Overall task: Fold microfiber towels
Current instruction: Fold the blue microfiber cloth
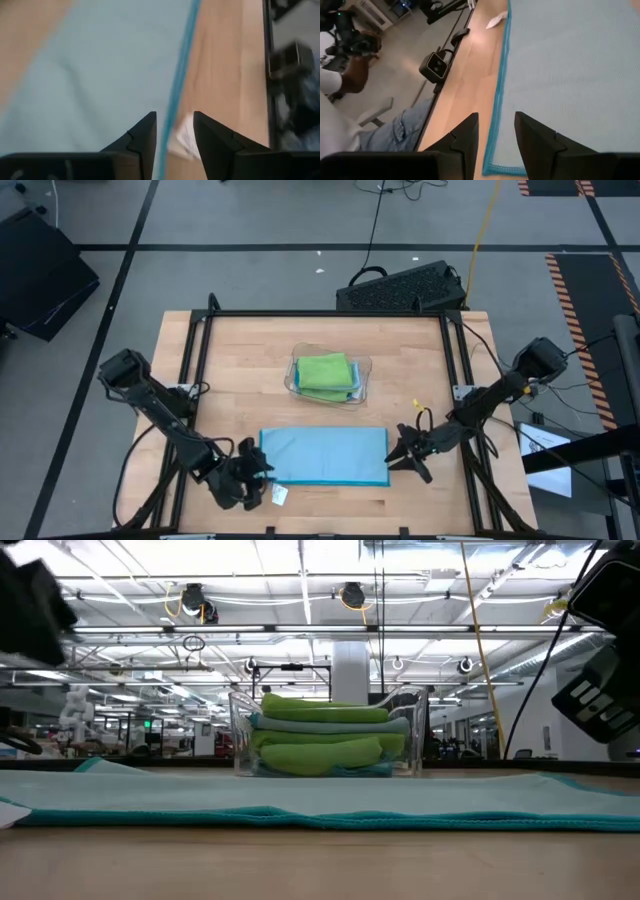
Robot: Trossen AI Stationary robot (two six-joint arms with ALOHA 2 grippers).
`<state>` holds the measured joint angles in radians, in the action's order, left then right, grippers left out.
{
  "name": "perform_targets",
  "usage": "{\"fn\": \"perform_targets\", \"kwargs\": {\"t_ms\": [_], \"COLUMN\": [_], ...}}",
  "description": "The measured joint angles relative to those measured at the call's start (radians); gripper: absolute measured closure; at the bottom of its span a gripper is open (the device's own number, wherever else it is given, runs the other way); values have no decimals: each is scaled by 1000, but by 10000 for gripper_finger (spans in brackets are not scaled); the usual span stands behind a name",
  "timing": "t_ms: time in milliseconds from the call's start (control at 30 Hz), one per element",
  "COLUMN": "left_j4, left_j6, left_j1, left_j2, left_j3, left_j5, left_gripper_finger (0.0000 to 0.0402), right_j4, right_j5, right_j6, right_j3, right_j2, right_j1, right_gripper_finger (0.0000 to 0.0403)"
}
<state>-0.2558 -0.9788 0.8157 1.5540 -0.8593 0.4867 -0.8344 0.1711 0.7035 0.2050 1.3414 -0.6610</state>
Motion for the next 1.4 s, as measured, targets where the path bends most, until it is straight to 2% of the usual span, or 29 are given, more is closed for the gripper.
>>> {"fn": "perform_targets", "kwargs": {"t_ms": [100,167,300,533,667,767,900,1067,1167,1233,1400], "left_j4": [-5,-5,-6,-16,-60,-56,-62,-132,-160,-136,-4], "left_j6": [17,16,-27,-130,-200,-158,-56,29,21,-11,-78], "left_j1": [7,7,-4,-5,-2,1,3,-16,-55,-81,-116], "left_j2": [-8,8,85,214,225,185,89,10,10,19,29], "left_j3": [-1,-1,-1,0,1,1,1,1,32,81,221], "left_j5": [128,151,146,120,72,66,117,283,259,222,212], "left_gripper_finger": [270,270,270,270,270,270,270,270,270,270,271], "right_j4": [-42,-83,-173,-149,-148,-170,-184,-243,-240,-247,-206], "right_j5": [51,93,192,275,272,279,273,292,353,352,349], "right_j6": [-33,-70,-157,-249,-212,-168,-183,-296,-346,-386,-450], "right_j3": [0,0,3,55,76,81,79,81,104,146,273], "right_j2": [31,62,137,303,414,462,444,331,291,291,392], "right_j1": [-19,-31,-50,-47,-51,-54,-54,-53,-53,-52,-52], "right_gripper_finger": [285,285,297,356,386,400,399,402,402,402,402]}}
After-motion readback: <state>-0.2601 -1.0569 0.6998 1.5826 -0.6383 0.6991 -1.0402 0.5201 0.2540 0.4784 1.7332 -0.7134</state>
